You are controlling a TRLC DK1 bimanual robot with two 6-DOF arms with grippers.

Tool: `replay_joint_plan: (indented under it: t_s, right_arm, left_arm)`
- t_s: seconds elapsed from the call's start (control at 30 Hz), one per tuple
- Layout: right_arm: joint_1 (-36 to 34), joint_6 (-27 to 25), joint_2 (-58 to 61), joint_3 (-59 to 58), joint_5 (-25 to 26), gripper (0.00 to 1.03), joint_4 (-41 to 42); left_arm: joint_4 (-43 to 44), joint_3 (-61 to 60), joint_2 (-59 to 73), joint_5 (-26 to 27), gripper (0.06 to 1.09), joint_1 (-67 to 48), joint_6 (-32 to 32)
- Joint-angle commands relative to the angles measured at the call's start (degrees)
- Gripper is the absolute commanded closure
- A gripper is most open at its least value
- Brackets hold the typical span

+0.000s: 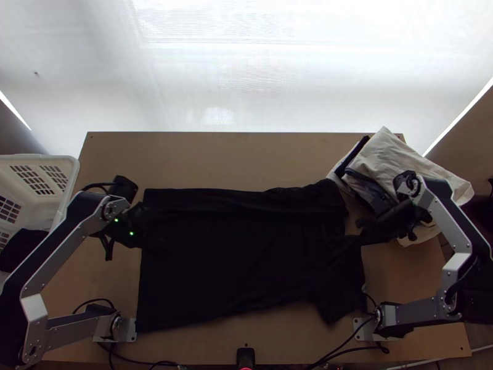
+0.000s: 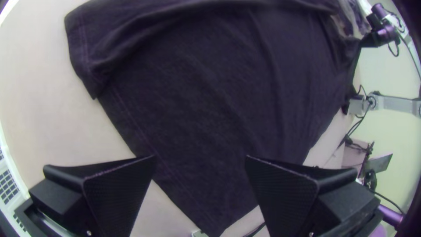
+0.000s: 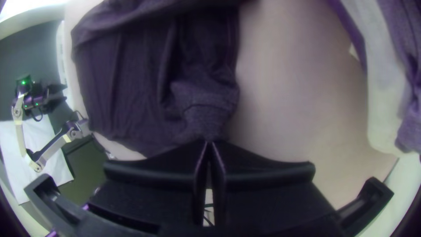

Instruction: Fold the t-shirt

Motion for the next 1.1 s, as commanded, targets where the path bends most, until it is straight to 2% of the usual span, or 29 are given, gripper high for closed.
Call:
replay_joint_plan:
  t_s: [0.0, 0.17, 0.33, 0.43, 0.67, 1.07]
  right_arm:
    - [-4.5, -0.8, 2.7, 5.2, 0.4, 1.0, 0.0]
    - [-5.6, -0.9, 3.6, 6.5, 0.7, 1.0, 0.0]
    - [-6.3, -1.1, 3.8, 7.0, 0.7, 1.0, 0.0]
    - [-6.9, -1.3, 3.9, 7.0, 0.7, 1.0, 0.0]
    - [-7.7, -1.7, 4.4, 7.2, 0.7, 1.0, 0.0]
    - [-7.3, -1.7, 5.0, 7.5, 0.7, 1.0, -0.1]
  left_arm:
    - [-2.6, -0.4, 1.5, -2.0, 0.11, -7.0, 3.8]
    - [-6.9, 1.0, 4.0, -3.4, 0.11, -11.4, 7.5]
    - [-14.3, 1.2, 9.1, -11.2, 0.11, -17.1, 6.9]
    - [-15.8, 0.4, 9.0, -11.2, 0.11, -18.4, 7.3]
    - [-16.6, -3.3, 13.8, -11.0, 0.11, -20.3, -3.5]
    - [-15.4, -10.7, 15.2, -10.6, 0.11, -28.8, -10.7]
